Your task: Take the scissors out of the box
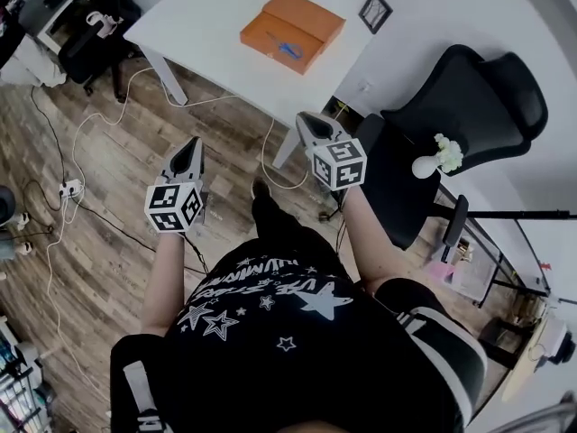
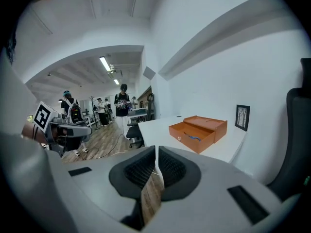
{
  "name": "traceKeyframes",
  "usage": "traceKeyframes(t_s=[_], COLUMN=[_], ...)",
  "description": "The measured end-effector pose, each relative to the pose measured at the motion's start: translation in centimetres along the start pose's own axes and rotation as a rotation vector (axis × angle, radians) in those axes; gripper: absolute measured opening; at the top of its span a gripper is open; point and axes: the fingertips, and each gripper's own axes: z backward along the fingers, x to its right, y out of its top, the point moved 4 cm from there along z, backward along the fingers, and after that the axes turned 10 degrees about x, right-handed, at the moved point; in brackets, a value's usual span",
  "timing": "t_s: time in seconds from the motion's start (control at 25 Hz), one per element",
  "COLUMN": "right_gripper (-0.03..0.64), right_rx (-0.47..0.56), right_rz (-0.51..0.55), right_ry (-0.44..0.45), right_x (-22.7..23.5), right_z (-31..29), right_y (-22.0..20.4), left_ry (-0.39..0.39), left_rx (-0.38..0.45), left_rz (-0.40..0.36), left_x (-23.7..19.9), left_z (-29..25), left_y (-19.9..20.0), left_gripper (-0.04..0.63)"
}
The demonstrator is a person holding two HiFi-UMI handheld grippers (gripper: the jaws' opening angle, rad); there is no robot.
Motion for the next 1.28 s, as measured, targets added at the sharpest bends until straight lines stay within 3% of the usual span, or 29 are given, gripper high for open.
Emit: traceKeyframes(t_s=[0.44, 0.72, 1.12, 1.28], right_gripper=[0.052, 0.052, 0.054, 0.054], right_rx=[-0.029, -0.166, -0.401, -0.429], right_rz=[-0.024, -0.015, 0.077, 0.091], right_ry=[-0.065, -0.038, -0.001, -0.005], right_x=[11.6, 16.5, 19.9, 20.1], right_z=[-11.7, -17.9, -24.7, -25.9], right_y=[2.9, 3.2, 2.1, 1.8], left_ry=[-0.044, -0.052, -0.044, -0.041], left_rx=[-0.045, -0.053, -0.079, -0.09], left_rz=[-0.008, -0.011, -0.016, -0.015], left_x=[-3.8, -5.2, -7.2, -7.9], left_z=[-16.7, -24.6, -30.9, -31.2], left_y=[2.2, 3.1, 3.5, 3.4], left_gripper=[0.018, 0.018, 0.018, 0.018])
